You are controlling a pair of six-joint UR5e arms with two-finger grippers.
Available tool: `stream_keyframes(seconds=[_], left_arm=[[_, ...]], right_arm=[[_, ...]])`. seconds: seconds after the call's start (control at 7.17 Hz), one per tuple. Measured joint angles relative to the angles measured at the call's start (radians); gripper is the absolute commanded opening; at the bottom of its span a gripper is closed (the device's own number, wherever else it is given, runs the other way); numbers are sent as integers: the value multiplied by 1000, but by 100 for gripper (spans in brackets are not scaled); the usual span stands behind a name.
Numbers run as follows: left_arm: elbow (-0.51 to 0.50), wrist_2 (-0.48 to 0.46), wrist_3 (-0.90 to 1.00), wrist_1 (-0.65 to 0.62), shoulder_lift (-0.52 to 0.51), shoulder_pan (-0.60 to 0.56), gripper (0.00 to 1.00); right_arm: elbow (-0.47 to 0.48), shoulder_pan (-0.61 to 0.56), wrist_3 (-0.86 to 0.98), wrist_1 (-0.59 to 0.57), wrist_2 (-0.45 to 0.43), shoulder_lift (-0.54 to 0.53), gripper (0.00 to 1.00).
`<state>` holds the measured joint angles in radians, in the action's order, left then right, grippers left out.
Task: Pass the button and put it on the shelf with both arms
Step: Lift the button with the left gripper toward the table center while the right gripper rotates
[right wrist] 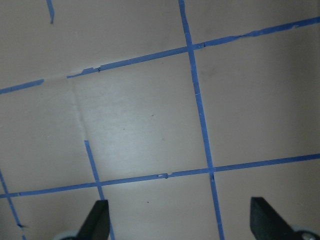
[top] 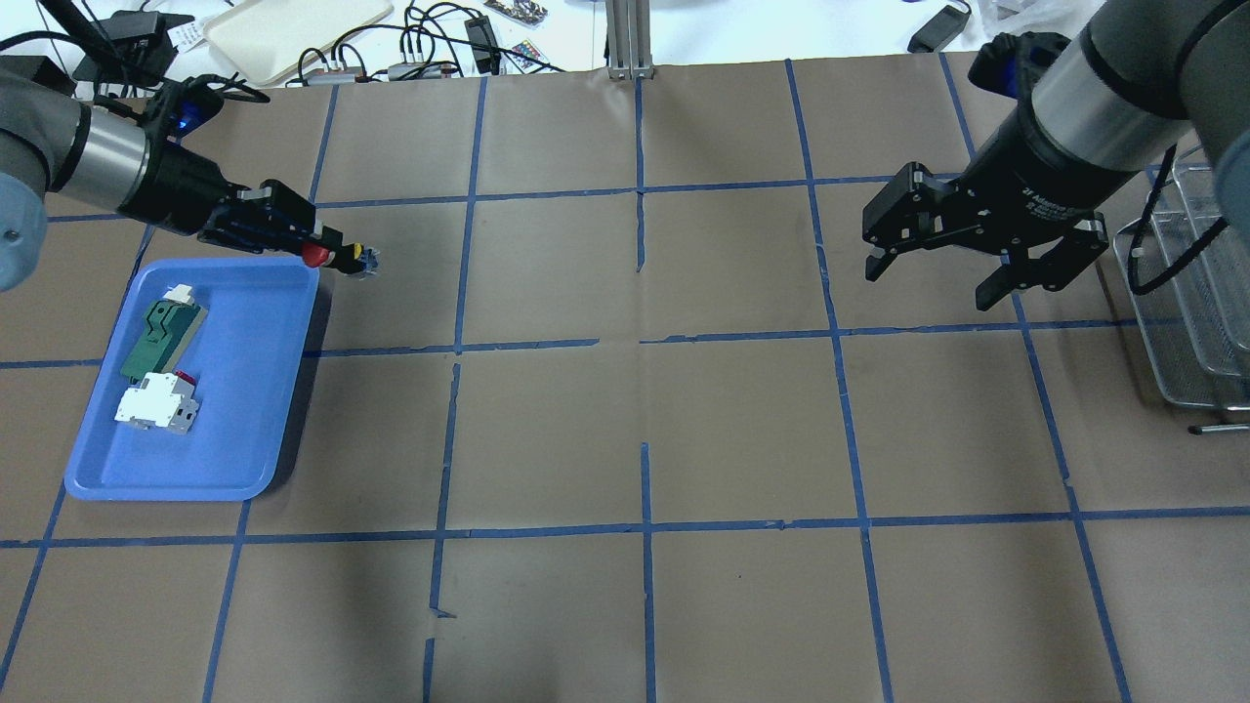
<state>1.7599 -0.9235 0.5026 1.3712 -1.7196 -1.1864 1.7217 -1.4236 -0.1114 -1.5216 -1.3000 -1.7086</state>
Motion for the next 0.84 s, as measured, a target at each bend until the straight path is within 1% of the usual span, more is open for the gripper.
stream_keyframes(seconds=[0.28,0.42,0.56,0.7,0.84], left_arm=[[-5,262,-208,21,25,-99,0],[-4,357,-319,17,33,-149,0],[2,435,-389,18,41,-202,0],[8,492,-442,20,49,-255,0],[12,527,-482,17,52,-297,0]], right_arm=[[2,91,-42,44,194,15,100],[3,115,-97,54,289,25,100],[3,128,-156,61,376,42,100],[3,141,-213,67,449,61,100],[3,166,-272,76,519,72,100]])
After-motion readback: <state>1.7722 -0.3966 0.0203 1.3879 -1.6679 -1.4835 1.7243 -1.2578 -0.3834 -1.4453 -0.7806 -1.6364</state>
